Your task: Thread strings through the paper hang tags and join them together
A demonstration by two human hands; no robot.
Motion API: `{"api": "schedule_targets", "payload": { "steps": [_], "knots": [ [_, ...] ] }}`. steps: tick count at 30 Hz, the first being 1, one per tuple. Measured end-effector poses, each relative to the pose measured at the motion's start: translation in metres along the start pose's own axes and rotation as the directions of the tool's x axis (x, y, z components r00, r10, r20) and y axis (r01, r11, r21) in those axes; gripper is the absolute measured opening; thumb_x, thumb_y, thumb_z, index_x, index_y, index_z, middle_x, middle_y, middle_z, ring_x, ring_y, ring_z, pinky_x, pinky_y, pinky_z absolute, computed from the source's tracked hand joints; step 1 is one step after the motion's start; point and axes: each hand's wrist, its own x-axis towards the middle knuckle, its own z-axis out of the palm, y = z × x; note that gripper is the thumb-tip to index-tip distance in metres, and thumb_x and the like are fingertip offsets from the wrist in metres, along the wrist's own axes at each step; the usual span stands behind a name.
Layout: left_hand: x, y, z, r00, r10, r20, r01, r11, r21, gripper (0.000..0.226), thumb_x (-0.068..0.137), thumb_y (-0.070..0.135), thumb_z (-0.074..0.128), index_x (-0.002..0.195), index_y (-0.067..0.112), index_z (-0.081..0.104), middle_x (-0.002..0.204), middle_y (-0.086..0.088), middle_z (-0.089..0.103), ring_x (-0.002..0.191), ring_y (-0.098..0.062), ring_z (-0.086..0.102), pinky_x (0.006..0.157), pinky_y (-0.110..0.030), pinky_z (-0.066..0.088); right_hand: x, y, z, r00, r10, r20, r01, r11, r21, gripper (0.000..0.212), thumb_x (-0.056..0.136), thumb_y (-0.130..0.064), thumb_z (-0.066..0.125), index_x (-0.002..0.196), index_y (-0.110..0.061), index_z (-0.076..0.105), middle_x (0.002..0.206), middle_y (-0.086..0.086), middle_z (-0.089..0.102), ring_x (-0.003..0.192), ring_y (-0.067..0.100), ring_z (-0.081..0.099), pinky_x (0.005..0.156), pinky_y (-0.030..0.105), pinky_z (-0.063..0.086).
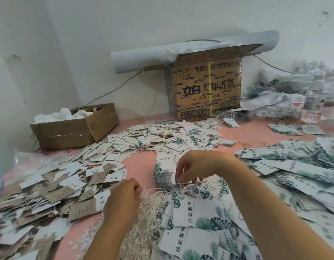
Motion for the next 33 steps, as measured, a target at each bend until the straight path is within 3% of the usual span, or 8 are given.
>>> {"api": "schedule_targets", "payload": {
  "steps": [6, 10, 12, 15, 19, 24, 27, 33],
  "knots": [
    [0.003, 0.017, -0.008, 0.998, 0.052, -0.028, -0.057, 0.979, -0.196, 0.016, 0.097, 0.025, 0.045, 0.083, 0.023, 0.051, 0.082, 0.007, 0.057, 0.067, -0.006, 0.049, 0.057, -0.023, 0.036, 0.016, -0.012, 0.022, 0.974, -0.114, -0.198, 0.123, 0.992, 0.032, 0.022, 0.086, -0.024, 0.065, 0.105, -0.015, 0.059, 0.085, -0.002, 0.061, 0.063, 0.009, 0.057, 0.058, 0.020, 0.048],
    [0.003, 0.032, -0.018, 0.996, 0.084, -0.038, -0.092, 0.905, -0.415, 0.018, 0.096, 0.022, 0.048, 0.079, 0.025, 0.053, 0.080, 0.009, 0.060, 0.069, -0.003, 0.053, 0.056, -0.020, 0.036, 0.024, -0.018, 0.035, 0.947, -0.185, -0.263, 0.199, 0.980, 0.027, 0.030, 0.084, -0.026, 0.067, 0.111, -0.017, 0.060, 0.089, -0.001, 0.062, 0.063, 0.006, 0.053, 0.054, 0.018, 0.042],
    [0.002, 0.035, -0.021, 0.996, 0.082, -0.033, -0.088, 0.883, -0.461, 0.017, 0.095, 0.022, 0.051, 0.080, 0.022, 0.057, 0.075, 0.008, 0.061, 0.059, 0.005, 0.050, 0.050, -0.012, 0.032, 0.024, -0.020, 0.036, 0.928, -0.216, -0.302, 0.237, 0.971, 0.032, 0.027, 0.083, -0.026, 0.068, 0.107, -0.017, 0.062, 0.081, -0.004, 0.062, 0.063, 0.005, 0.053, 0.055, 0.016, 0.042],
    [0.001, 0.038, -0.023, 0.998, 0.059, -0.026, -0.064, 0.844, -0.532, 0.017, 0.095, 0.021, 0.052, 0.080, 0.017, 0.060, 0.071, 0.004, 0.062, 0.052, 0.007, 0.047, 0.049, -0.011, 0.034, 0.023, -0.023, 0.036, 0.901, -0.253, -0.353, 0.280, 0.959, 0.029, 0.013, 0.082, -0.023, 0.069, 0.093, -0.016, 0.067, 0.068, -0.011, 0.059, 0.055, -0.003, 0.049, 0.051, 0.010, 0.039],
    [0.000, 0.040, -0.025, 1.000, 0.003, -0.010, -0.008, 0.777, -0.630, 0.017, 0.094, 0.023, 0.052, 0.082, 0.015, 0.061, 0.066, 0.006, 0.059, 0.051, 0.005, 0.048, 0.050, -0.011, 0.035, 0.022, -0.025, 0.035, 0.880, -0.275, -0.387, 0.309, 0.951, 0.026, 0.009, 0.083, -0.017, 0.067, 0.092, -0.014, 0.067, 0.074, -0.006, 0.063, 0.064, 0.004, 0.055, 0.060, 0.015, 0.045],
    [-0.001, 0.042, -0.026, 1.000, -0.012, 0.006, 0.013, 0.723, -0.691, 0.019, 0.094, 0.024, 0.053, 0.081, 0.013, 0.061, 0.056, 0.009, 0.053, 0.047, 0.004, 0.045, 0.047, -0.008, 0.034, 0.019, -0.027, 0.035, 0.860, -0.306, -0.409, 0.361, 0.931, 0.063, 0.021, 0.085, -0.009, 0.064, 0.102, -0.018, 0.058, 0.081, -0.004, 0.064, 0.070, 0.004, 0.057, 0.060, 0.009, 0.045],
    [0.000, 0.042, -0.026, 1.000, -0.009, 0.012, 0.014, 0.722, -0.692, 0.020, 0.094, 0.026, 0.052, 0.082, 0.013, 0.061, 0.059, 0.007, 0.053, 0.048, 0.004, 0.044, 0.049, -0.010, 0.034, 0.018, -0.028, 0.034, 0.846, -0.336, -0.414, 0.383, 0.923, 0.033, 0.016, 0.083, -0.008, 0.064, 0.097, -0.016, 0.061, 0.082, -0.003, 0.064, 0.073, 0.007, 0.057, 0.069, 0.017, 0.048],
    [-0.001, 0.042, -0.026, 1.000, -0.005, 0.015, 0.014, 0.708, -0.706, 0.021, 0.094, 0.025, 0.052, 0.081, 0.012, 0.060, 0.051, 0.014, 0.055, 0.047, 0.005, 0.043, 0.047, -0.008, 0.033, 0.018, -0.028, 0.032, 0.835, -0.335, -0.436, 0.372, 0.928, -0.001, 0.011, 0.081, -0.012, 0.068, 0.079, -0.018, 0.060, 0.075, -0.004, 0.062, 0.075, 0.015, 0.061, 0.072, 0.028, 0.053]
  ]
}}
